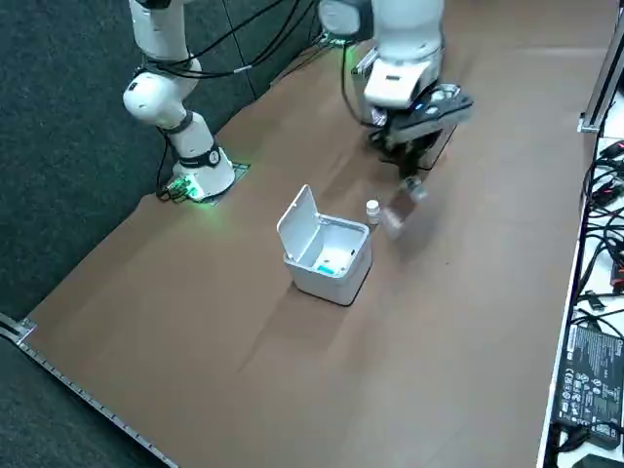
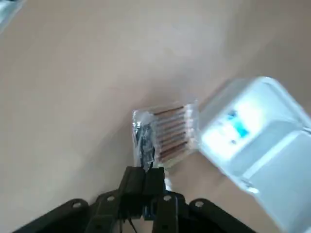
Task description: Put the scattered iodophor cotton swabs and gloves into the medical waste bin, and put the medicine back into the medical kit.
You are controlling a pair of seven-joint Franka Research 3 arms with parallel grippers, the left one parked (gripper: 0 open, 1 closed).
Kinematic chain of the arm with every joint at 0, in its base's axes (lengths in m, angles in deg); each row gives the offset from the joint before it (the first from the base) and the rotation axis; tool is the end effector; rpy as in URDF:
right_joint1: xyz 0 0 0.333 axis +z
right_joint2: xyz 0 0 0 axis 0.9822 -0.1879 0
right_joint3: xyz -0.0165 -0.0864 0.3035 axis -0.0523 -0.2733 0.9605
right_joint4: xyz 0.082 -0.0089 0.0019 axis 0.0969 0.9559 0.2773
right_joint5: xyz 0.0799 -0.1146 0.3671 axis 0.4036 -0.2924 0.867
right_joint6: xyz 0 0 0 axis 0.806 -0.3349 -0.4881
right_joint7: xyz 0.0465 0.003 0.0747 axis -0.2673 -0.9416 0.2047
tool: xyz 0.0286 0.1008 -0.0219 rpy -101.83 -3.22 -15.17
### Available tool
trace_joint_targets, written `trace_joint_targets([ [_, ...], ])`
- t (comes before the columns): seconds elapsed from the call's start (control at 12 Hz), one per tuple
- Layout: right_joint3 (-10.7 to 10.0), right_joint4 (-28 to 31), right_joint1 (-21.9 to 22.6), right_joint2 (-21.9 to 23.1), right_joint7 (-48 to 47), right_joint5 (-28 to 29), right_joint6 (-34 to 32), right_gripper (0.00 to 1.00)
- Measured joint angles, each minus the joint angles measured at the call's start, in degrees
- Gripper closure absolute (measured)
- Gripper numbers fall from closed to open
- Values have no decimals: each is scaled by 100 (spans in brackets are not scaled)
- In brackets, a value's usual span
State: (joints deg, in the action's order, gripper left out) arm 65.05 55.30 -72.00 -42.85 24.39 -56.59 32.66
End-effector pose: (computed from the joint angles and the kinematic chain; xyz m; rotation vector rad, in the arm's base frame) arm 0.6731 -0.0976 0.4302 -2.8652 1.2349 0.1376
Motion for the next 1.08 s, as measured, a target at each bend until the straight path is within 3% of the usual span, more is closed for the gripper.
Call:
trace_joint_targets([
  [0.33, -24, 117, -332, 147, 88, -2, -772, 98],
  [0.75, -40, 635, -794, 173, 419, -12, -966, 94],
  [0.83, -40, 707, -846, 163, 481, -12, -962, 90],
  [1.08, -38, 762, -871, 143, 917, -12, -960, 59],
])
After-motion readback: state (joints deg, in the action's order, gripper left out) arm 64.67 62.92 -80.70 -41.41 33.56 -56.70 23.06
